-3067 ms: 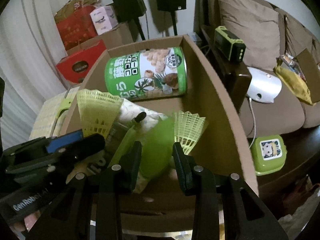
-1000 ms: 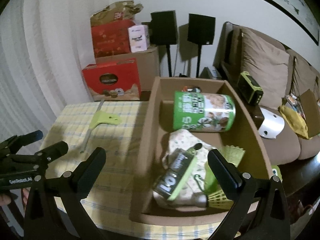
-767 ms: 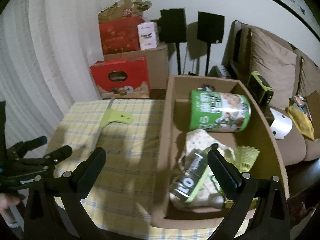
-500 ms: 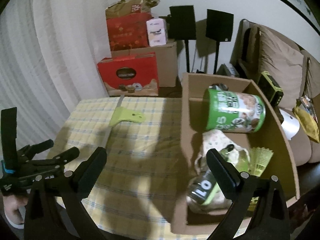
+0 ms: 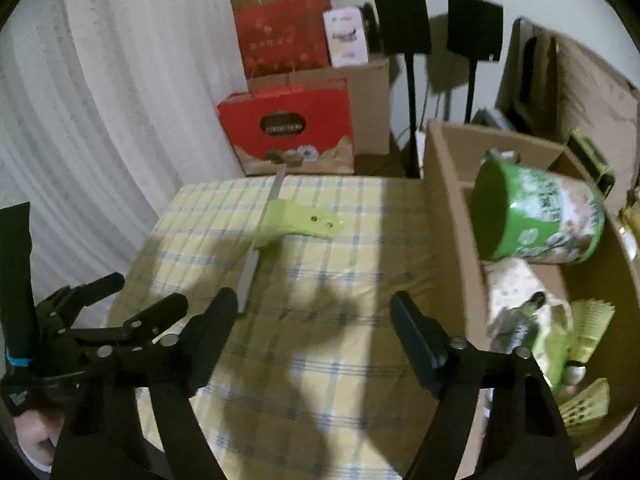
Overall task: Organize objects
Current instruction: 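Withdraw both grippers from the box and move toward the green scraper, then grasp the green scraper's blade with the left gripper while the right gripper grips its handle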
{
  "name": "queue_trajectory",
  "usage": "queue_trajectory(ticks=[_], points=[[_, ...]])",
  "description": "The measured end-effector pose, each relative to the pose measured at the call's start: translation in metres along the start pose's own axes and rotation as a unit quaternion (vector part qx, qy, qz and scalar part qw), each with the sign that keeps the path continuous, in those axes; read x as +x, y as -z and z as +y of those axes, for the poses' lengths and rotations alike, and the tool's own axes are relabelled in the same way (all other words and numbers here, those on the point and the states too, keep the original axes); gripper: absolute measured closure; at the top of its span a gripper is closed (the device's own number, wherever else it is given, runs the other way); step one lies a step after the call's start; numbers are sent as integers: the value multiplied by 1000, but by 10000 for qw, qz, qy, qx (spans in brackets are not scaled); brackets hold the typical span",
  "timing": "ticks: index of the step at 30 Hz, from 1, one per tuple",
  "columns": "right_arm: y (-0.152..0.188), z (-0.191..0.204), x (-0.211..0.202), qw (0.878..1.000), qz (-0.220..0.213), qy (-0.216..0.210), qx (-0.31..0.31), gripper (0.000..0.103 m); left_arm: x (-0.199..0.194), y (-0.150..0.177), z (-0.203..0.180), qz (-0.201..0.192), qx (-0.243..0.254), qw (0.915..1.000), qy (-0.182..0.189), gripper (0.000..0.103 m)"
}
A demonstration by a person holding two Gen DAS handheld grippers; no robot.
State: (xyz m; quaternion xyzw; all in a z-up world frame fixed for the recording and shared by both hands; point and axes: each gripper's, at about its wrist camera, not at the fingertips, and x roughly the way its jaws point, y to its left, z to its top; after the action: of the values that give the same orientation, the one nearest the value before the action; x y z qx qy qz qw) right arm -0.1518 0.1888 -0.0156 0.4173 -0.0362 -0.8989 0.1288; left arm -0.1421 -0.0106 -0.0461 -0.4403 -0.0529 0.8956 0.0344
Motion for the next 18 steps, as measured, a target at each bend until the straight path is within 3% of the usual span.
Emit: queue_trajectory(ticks=[5, 8, 11, 16, 18], points=[[-7, -3, 26, 9998, 120, 159, 15, 37, 20, -5, -2, 119, 14, 9999, 83, 1], [-12, -6, 46, 9994, 199, 292, 28, 49, 32, -9, -6, 193, 62, 9997, 162, 1], [-14, -12, 65, 9988, 296, 372, 114, 52, 46, -13, -8, 331, 38, 9990, 290, 8], [-20, -16, 90, 9978, 353, 510, 221, 58, 65, -18, -14, 478, 103, 9982, 352, 11], [-23, -18, 97, 9976, 368, 478, 332, 58, 73, -20, -14, 566, 131, 9978, 308, 21]])
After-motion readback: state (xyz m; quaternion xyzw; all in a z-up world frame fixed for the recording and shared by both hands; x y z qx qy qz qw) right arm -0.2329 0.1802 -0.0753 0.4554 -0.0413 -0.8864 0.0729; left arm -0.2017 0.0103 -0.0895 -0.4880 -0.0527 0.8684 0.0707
